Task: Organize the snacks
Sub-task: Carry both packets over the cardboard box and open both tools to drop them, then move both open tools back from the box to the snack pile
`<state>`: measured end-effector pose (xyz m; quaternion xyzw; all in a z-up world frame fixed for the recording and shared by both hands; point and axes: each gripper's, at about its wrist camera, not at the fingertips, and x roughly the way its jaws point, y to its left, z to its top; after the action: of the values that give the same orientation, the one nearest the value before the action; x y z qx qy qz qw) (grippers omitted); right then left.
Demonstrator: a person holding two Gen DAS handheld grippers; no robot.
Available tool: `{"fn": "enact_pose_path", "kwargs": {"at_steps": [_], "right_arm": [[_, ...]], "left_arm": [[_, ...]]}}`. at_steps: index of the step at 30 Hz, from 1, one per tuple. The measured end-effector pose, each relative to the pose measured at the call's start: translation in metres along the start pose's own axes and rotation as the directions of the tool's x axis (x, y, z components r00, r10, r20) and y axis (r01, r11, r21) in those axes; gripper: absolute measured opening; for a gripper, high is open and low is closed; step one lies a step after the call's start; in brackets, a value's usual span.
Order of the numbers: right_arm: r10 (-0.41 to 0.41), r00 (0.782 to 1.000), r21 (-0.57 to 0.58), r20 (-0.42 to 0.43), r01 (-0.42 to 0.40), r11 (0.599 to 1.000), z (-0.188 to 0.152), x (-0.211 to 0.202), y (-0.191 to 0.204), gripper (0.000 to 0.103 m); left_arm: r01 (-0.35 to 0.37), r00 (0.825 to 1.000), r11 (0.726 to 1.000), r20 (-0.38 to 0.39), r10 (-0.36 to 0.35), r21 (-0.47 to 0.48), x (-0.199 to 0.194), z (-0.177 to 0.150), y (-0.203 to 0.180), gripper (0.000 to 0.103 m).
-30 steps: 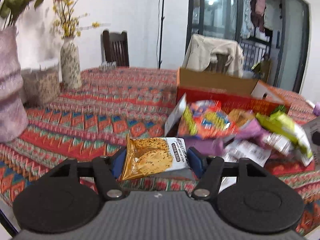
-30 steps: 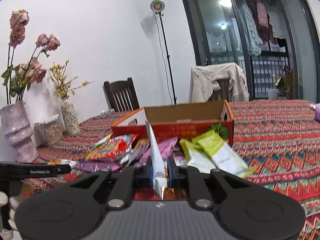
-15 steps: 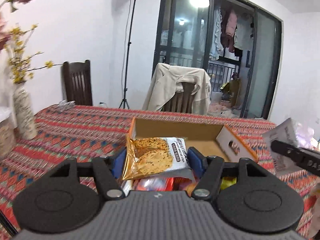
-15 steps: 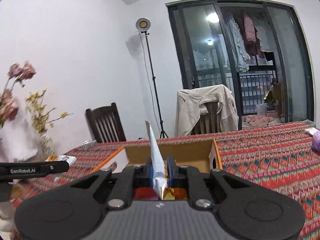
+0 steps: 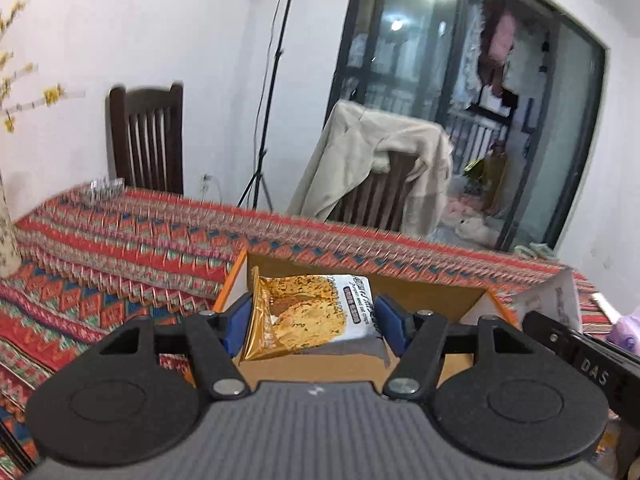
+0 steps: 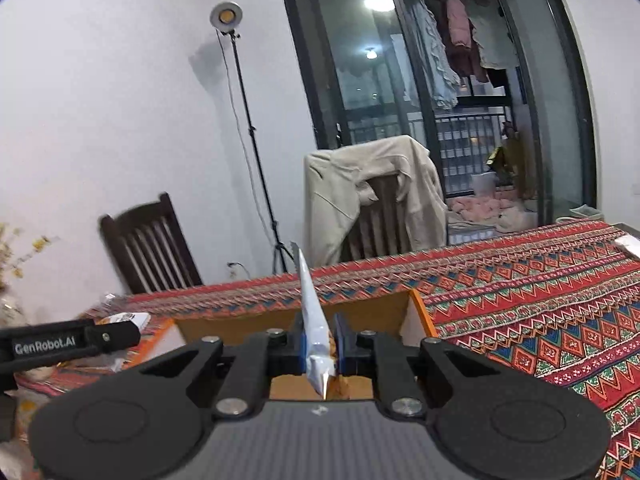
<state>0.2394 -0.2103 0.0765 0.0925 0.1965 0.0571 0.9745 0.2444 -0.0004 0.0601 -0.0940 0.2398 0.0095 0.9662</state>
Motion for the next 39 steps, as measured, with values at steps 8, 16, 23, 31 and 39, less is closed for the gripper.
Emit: {"fn": "enact_pose_path", "kwargs": {"at_steps": [8,16,23,31,39], "right_arm": [[0.002,0.996,0.013,-0.089,-0.001,1.0,-0.03,0.033,-0.013,0.013],[-0.009,0.995,0.011,-0.095,0.01,1.0,-0.04,0.026,-0.018,0.084],[0.007,0.997,0.026,-0.077,-0.005,1.0,-0.04,0.015,-0.019,0.103],[0.026,0.998,0.015,-0.066,-0.025,1.0,-0.037,0.007,-0.015,0.103],[0.053,0.999,0.04,0.0,-0.053,0.998,-0.021,-0.03,-0.012,0.103]], "left_arm": [[-0.039,0.997,0.999,-0.061,0.041,0.036,0.03,-0.023,0.005,0.066],[-0.044,0.999,0.999,-0.011,0.044,0.019,0.023,-0.031,0.004,0.103],[-0.044,0.999,0.999,-0.026,0.044,-0.016,0.022,-0.027,0.01,0.103],[-0.027,1.0,1.0,-0.012,0.027,-0.006,0.007,-0.018,0.004,0.103],[-0.02,0.999,1.0,0.045,0.019,0.007,-0.036,-0.012,0.001,0.103]]}}
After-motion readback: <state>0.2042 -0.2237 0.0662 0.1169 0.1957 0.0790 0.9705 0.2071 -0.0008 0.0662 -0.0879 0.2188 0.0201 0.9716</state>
